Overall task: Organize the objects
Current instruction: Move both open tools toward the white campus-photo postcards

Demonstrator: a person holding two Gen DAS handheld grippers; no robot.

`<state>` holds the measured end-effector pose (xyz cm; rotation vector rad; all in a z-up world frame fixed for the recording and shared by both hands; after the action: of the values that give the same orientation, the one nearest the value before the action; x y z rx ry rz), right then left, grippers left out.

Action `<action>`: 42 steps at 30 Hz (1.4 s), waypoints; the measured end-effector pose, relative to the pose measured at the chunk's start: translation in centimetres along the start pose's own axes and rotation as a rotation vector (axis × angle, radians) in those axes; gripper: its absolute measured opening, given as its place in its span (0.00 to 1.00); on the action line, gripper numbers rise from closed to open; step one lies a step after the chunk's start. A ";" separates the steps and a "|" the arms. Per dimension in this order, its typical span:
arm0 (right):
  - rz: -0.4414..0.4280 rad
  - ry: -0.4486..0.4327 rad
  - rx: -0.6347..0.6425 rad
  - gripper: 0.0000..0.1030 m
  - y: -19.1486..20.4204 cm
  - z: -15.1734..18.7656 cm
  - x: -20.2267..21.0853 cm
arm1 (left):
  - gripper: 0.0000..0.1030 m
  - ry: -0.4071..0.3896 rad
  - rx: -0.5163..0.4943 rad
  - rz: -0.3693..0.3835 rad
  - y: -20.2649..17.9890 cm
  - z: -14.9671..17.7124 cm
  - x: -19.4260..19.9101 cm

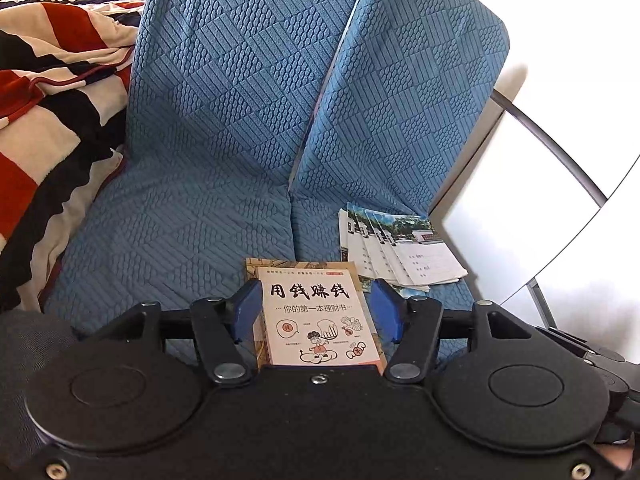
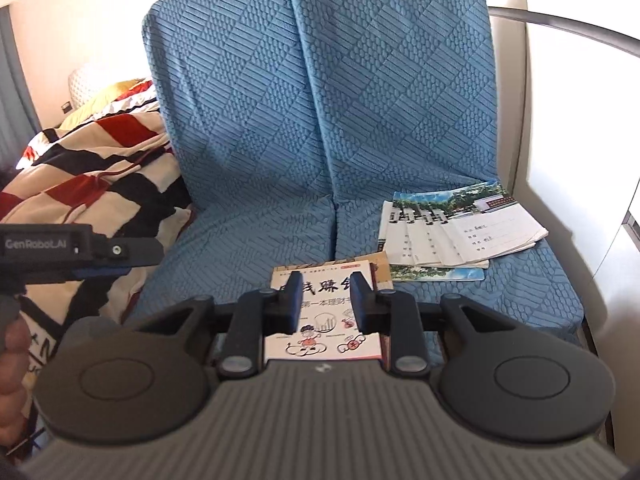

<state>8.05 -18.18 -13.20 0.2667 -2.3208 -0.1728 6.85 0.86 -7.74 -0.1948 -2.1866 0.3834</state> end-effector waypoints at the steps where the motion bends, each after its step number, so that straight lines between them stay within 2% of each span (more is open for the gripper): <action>1: 0.002 0.000 -0.006 0.45 -0.2 0.0 -0.1 | 0.59 -0.001 0.003 0.002 0.1 -0.1 -0.1; 2: 0.006 -0.001 -0.012 0.48 -0.3 -0.1 -0.3 | 0.63 -0.004 0.004 0.004 0.2 -0.3 -0.3; 4: 0.012 0.001 -0.017 0.67 -0.6 -0.3 -0.6 | 0.73 -0.013 0.000 0.001 0.2 -0.5 -0.5; 5: 0.013 0.003 -0.020 0.73 -0.7 -0.4 -0.8 | 0.77 -0.019 -0.005 -0.001 0.1 -0.6 -0.6; 6: 0.012 0.002 -0.025 0.83 -0.9 -0.5 -0.9 | 0.77 -0.024 -0.012 -0.002 0.0 -0.7 -0.7; 8: 0.012 0.001 -0.034 0.84 -1.4 -0.7 -1.2 | 0.80 -0.024 -0.029 0.002 -0.4 -0.8 -1.0; 13: 0.023 0.029 -0.030 0.84 -2.1 -0.9 -1.8 | 0.97 -0.032 -0.038 0.009 -1.3 -0.9 -1.8; 42: 0.092 0.010 -0.083 0.84 -9.2 -0.1 -1.0 | 0.98 0.033 -0.105 0.016 -8.5 -0.6 -6.1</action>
<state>10.03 -26.88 -15.71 0.1189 -2.3045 -0.2213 10.97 -8.64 -9.09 -0.2743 -2.1750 0.2727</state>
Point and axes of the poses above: each gripper's, at about its wrist camera, not at the fingertips, and x roughly against the way its jaws point, y to its left, z to its underside, the point moved 6 cm from there along -x, roughly the way its jaws point, and after that the axes turned 8 degrees about y, right-handed, at the moved point
